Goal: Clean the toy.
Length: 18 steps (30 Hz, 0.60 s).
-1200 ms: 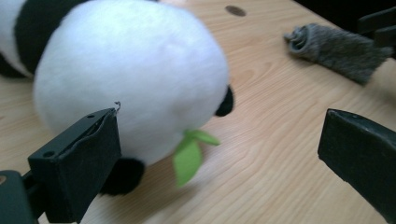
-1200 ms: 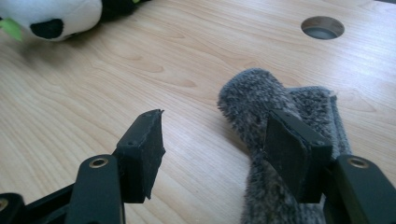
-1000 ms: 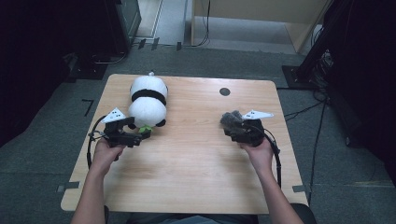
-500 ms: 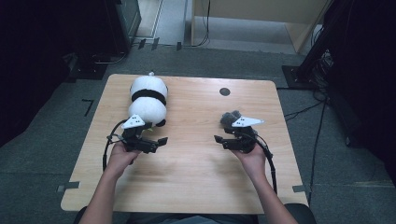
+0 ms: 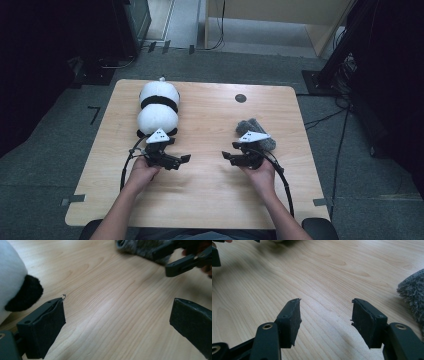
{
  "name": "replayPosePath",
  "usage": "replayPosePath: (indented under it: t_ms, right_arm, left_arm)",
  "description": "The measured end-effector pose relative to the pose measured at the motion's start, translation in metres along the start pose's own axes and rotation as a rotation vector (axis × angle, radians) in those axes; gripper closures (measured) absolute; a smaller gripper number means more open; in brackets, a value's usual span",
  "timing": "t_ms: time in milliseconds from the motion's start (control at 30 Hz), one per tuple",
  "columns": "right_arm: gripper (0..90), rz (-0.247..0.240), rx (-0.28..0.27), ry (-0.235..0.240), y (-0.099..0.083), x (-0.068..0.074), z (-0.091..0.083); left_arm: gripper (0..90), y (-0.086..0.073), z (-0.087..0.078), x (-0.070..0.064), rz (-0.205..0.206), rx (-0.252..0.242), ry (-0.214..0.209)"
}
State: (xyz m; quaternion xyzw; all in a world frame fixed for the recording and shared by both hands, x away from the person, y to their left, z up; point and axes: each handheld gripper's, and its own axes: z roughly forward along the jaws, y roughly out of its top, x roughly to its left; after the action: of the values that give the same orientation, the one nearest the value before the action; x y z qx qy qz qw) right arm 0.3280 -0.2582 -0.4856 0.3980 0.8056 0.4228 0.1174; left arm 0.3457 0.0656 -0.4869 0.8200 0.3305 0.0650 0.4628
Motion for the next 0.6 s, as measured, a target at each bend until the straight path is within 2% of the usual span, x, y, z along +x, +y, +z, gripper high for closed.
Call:
replayPosePath:
  t_ms: [33, 100, 133, 233, 333, 533, 600]
  right_arm:
    - [40.2, -0.002, 0.002, 0.000, -0.001, 0.000, 0.002]
    - [40.2, 0.004, 0.016, 0.001, -0.003, 0.000, 0.006]
    - [40.2, -0.002, 0.024, -0.002, -0.005, 0.001, 0.008]
    - [40.3, -0.018, 0.028, -0.010, -0.009, 0.004, 0.014]
    - [40.1, -0.030, 0.032, -0.015, -0.012, 0.006, 0.019]
    - [39.5, -0.036, 0.047, -0.018, -0.017, 0.012, 0.028]
    - [39.5, -0.035, 0.053, -0.005, -0.017, 0.012, 0.030]
  left_arm:
    - [0.5, -0.001, 0.002, 0.000, -0.001, 0.003, 0.011]
    - [11.4, -0.004, 0.005, -0.002, -0.008, -0.005, 0.070]
    - [15.0, -0.004, 0.007, -0.002, -0.011, 0.000, 0.073]
    - [14.7, -0.006, 0.013, -0.003, -0.004, 0.023, 0.066]
    - [14.7, -0.008, 0.019, -0.007, 0.023, 0.047, 0.079]
    - [14.7, -0.011, 0.030, -0.018, 0.072, 0.072, 0.076]
    - [14.7, -0.012, 0.032, -0.020, 0.097, 0.084, 0.081]
